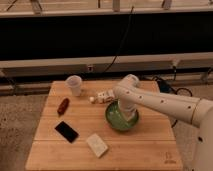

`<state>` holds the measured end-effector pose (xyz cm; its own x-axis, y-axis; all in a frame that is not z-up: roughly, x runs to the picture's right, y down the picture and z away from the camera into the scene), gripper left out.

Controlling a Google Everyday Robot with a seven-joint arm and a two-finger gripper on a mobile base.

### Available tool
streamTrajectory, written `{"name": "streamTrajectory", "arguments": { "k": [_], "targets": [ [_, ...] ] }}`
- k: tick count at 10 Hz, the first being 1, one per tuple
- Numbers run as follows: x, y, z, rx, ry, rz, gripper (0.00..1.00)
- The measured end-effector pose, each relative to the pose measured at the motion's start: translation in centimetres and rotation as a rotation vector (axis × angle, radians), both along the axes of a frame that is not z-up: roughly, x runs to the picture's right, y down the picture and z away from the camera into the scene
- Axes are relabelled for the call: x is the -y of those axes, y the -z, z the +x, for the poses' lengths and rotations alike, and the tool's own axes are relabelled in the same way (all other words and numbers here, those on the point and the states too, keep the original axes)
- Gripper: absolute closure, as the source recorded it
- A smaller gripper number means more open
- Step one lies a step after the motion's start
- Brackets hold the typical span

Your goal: Push the ceramic bowl across the table

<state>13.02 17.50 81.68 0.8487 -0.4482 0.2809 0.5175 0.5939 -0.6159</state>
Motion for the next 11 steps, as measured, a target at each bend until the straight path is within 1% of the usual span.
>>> {"name": "streamTrajectory", "arguments": {
  "k": [3,7,8,9,11],
  "targets": [
    [-0.1,-0.2,-2.0,0.016,0.023,-0.006,0.98],
    [-0.3,-0.2,-1.3,0.026,0.041,-0.013,0.98],
    [-0.5,-0.3,-2.6,0.044,0.062,-0.017,0.98],
    [-0.5,-0.3,-3.4,0.053,0.07,-0.018,0.98],
    [-0.6,-0.3,-3.2,0.058,0.083,-0.019,0.98]
  ]
}}
